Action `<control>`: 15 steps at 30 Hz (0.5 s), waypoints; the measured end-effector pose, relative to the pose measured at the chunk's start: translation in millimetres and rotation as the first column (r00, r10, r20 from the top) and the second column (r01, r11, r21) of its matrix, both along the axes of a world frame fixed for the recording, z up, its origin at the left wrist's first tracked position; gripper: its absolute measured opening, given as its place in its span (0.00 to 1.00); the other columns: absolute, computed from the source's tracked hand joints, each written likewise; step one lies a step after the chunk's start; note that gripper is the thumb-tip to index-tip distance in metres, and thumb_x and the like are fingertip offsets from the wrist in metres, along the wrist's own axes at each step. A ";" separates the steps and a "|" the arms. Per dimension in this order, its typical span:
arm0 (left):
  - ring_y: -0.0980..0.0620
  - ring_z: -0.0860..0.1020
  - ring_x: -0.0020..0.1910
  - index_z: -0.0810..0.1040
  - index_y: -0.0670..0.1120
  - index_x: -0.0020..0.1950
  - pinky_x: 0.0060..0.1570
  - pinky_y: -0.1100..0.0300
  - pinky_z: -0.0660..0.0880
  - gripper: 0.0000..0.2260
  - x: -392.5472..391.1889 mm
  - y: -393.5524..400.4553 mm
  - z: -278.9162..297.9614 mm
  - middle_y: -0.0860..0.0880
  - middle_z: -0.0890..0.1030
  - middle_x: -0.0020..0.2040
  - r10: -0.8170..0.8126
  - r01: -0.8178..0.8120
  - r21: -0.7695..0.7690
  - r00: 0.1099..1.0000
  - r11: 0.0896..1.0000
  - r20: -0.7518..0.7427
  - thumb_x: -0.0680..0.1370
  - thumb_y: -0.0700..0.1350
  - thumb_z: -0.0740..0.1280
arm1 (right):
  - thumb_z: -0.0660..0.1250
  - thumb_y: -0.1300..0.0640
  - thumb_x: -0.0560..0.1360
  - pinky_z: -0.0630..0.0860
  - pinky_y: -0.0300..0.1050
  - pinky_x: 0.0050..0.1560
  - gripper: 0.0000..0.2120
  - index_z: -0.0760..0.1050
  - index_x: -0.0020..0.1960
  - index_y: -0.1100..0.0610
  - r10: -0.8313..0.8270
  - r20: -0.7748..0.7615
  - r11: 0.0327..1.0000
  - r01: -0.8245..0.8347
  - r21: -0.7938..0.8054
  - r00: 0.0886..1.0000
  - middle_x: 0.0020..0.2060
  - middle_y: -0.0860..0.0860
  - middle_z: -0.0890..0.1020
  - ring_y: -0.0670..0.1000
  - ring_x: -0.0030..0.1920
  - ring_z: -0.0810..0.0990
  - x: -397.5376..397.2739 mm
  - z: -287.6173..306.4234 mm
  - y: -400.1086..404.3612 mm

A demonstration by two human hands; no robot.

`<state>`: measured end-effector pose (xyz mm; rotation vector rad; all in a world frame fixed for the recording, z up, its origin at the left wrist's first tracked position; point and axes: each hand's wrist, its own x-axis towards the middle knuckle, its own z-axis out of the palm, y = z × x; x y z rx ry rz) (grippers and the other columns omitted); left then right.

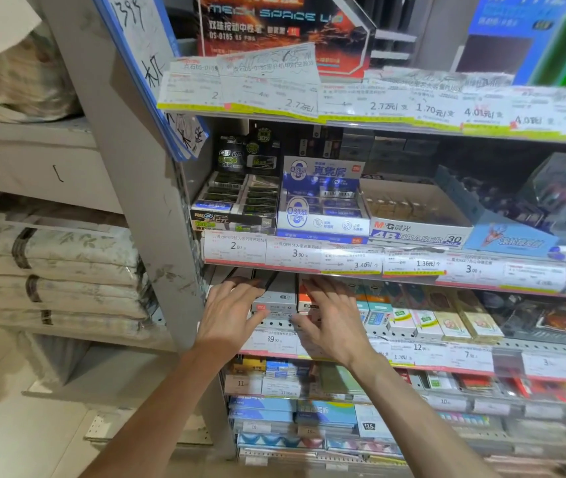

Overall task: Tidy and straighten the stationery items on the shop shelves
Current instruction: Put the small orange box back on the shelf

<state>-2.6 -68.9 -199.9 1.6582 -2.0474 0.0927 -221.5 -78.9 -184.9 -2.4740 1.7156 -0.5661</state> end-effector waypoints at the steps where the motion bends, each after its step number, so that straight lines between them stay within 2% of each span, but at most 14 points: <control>1: 0.47 0.73 0.57 0.79 0.49 0.63 0.60 0.54 0.64 0.17 -0.1 -0.2 -0.4 0.52 0.81 0.57 0.003 -0.003 -0.004 1.000 1.000 -0.001 0.78 0.55 0.68 | 0.61 0.37 0.78 0.63 0.50 0.70 0.29 0.69 0.73 0.52 -0.018 0.018 1.000 0.017 0.009 1.000 0.71 0.51 0.73 0.54 0.71 0.68 2.0 0.3 1.0; 4: 0.48 0.73 0.56 0.79 0.49 0.63 0.59 0.55 0.63 0.17 -3.3 0.3 -2.8 0.53 0.81 0.56 0.029 -0.029 -0.008 0.999 1.000 -0.023 0.77 0.55 0.69 | 0.60 0.39 0.79 0.65 0.49 0.65 0.25 0.72 0.70 0.53 -0.064 0.061 0.998 0.064 0.007 0.996 0.64 0.52 0.78 0.56 0.65 0.73 6.9 -2.3 3.7; 7: 0.49 0.72 0.57 0.79 0.49 0.63 0.60 0.56 0.62 0.16 -7.4 3.3 -4.2 0.54 0.80 0.56 0.049 -0.050 -0.013 0.997 0.999 -0.051 0.77 0.53 0.69 | 0.60 0.41 0.80 0.66 0.49 0.64 0.23 0.73 0.68 0.53 -0.076 0.092 0.997 0.076 0.006 0.993 0.62 0.52 0.80 0.56 0.62 0.74 8.4 -3.9 5.4; 15: 0.52 0.69 0.64 0.75 0.49 0.68 0.66 0.54 0.64 0.18 -8.0 9.8 5.7 0.55 0.77 0.63 0.028 -0.020 0.054 0.988 0.998 -0.155 0.80 0.55 0.63 | 0.57 0.37 0.79 0.64 0.47 0.67 0.27 0.69 0.72 0.51 -0.045 0.127 0.999 0.043 0.022 0.991 0.66 0.50 0.77 0.53 0.66 0.71 2.4 1.9 4.7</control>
